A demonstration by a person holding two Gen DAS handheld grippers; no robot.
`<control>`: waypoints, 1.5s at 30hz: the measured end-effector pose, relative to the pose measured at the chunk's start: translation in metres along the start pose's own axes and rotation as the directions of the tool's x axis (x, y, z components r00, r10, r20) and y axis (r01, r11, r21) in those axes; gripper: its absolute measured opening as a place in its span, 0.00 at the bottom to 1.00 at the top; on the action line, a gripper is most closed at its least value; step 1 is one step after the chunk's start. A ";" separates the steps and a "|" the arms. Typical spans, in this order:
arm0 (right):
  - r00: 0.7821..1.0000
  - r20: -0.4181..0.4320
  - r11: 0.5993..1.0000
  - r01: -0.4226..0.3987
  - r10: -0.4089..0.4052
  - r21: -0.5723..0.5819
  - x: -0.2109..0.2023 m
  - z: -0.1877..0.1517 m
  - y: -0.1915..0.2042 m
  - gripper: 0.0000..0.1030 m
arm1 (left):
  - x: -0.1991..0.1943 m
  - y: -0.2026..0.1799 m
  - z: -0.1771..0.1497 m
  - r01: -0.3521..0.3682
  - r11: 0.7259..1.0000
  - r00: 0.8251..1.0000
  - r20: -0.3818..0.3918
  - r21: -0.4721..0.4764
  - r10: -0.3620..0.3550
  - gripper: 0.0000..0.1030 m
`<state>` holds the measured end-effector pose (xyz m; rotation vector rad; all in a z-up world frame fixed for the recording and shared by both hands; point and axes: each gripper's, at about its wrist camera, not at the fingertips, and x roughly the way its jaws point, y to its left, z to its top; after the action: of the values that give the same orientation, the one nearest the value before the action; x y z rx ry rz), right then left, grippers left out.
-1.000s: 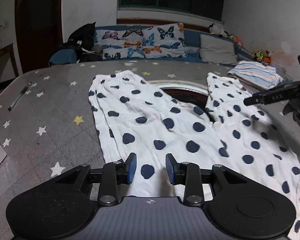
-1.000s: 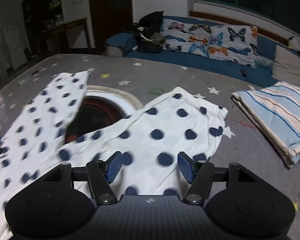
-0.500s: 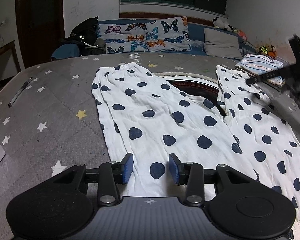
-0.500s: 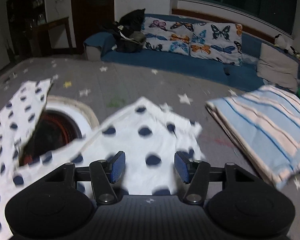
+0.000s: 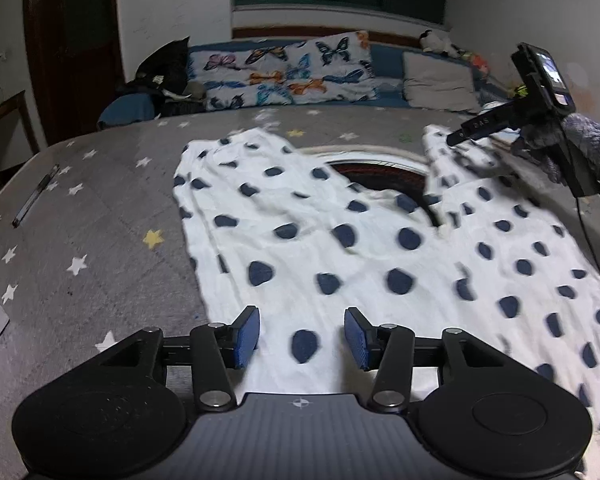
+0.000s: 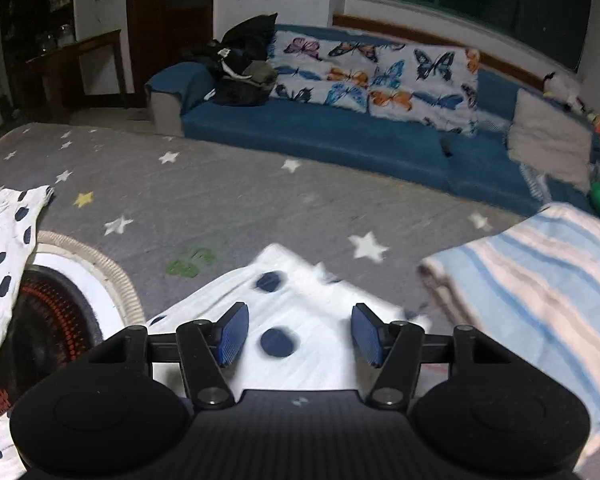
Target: Fold clothes
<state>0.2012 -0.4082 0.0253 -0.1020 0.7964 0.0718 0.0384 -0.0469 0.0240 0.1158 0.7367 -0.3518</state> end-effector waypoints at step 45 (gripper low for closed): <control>1.000 0.003 0.969 -0.018 0.017 0.246 -0.017 -0.039 -0.065 0.49 | -0.037 -0.141 -0.031 0.579 0.804 0.815 -0.143 0.136 -0.562 0.14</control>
<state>0.1681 -0.4773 0.0148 0.1402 0.8000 -0.0107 -0.0571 -0.1615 0.0288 0.0723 0.8287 -1.0011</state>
